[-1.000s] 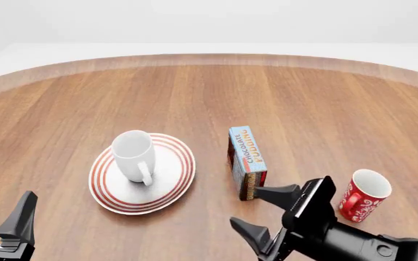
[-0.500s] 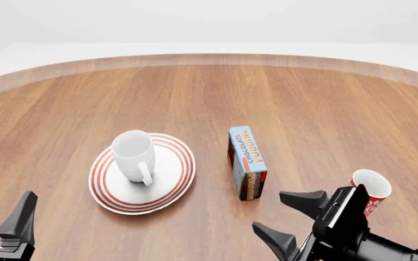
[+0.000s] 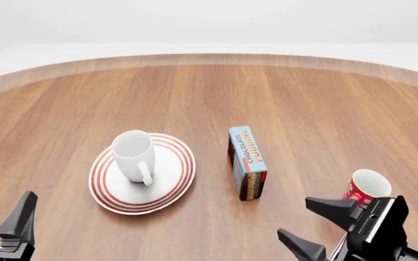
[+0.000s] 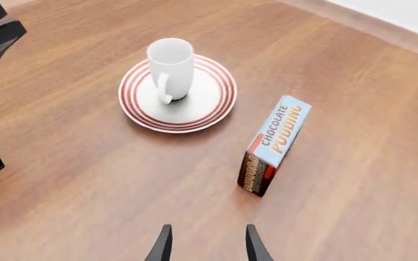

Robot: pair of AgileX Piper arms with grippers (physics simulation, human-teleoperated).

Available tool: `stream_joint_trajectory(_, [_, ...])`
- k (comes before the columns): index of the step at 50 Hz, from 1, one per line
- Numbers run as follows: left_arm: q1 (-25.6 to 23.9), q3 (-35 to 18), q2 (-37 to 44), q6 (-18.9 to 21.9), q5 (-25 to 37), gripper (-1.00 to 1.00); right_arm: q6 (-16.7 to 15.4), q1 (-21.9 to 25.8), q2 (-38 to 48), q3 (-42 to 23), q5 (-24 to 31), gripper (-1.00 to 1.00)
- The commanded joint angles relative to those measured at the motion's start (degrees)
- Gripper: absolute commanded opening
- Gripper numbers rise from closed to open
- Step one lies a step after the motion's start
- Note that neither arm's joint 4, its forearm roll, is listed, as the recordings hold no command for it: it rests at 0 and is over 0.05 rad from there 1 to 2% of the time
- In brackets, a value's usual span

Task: Pick up the white mug and put it on the plate, and put the chocolate pudding to the right of the plate.

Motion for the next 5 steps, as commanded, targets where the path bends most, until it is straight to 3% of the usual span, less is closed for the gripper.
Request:
stream_joint_trajectory(1, [0.0, 0.0, 0.0, 0.0, 0.0, 1.0, -0.7, -1.8, -6.9, 0.3, 6.3, 1.0])
stream_joint_trajectory(5, [0.0, 0.0, 0.0, 0.0, 0.0, 1.0, -1.0, -2.2, -8.6, 0.4, 8.0, 1.0])
